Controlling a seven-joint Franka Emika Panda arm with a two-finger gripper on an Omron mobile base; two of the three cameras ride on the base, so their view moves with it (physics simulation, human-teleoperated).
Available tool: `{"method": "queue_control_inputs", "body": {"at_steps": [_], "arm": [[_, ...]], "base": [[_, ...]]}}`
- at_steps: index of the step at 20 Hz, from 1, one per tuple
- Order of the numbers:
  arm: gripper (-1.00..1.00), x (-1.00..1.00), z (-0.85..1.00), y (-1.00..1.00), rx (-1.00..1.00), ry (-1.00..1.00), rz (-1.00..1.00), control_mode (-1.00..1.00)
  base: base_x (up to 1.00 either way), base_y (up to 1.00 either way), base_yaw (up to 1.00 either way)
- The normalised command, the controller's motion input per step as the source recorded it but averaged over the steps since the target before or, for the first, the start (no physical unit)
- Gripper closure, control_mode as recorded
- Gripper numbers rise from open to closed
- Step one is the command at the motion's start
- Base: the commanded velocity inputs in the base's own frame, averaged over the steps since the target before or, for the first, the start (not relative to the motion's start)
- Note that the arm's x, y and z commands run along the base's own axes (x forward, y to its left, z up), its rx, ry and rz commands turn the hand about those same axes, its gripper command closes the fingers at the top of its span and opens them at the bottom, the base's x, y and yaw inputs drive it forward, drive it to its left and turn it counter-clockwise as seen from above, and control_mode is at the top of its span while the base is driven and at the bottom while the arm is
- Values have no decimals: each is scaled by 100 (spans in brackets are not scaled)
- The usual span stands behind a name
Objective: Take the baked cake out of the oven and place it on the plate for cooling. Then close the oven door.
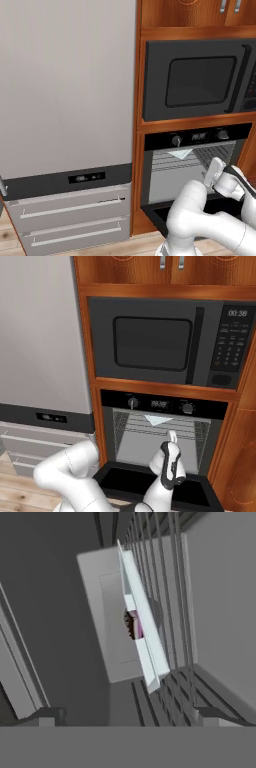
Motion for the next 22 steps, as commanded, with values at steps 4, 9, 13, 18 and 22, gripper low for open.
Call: {"method": "queue_control_inputs", "body": {"at_steps": [4, 9, 13, 18, 22], "arm": [[-100, 26, 0, 0, 0, -1, 0, -100], [-100, 13, -1, -15, 0, -1, 0, -100], [-100, 1, -7, -24, 0, -1, 0, -100], [-100, 0, -15, -19, 0, 0, 0, -100], [-100, 0, -14, -9, 0, 0, 0, -100]], "base": [[0, 0, 0], [0, 0, 0], [0, 0, 0], [0, 0, 0], [0, 0, 0]]}}
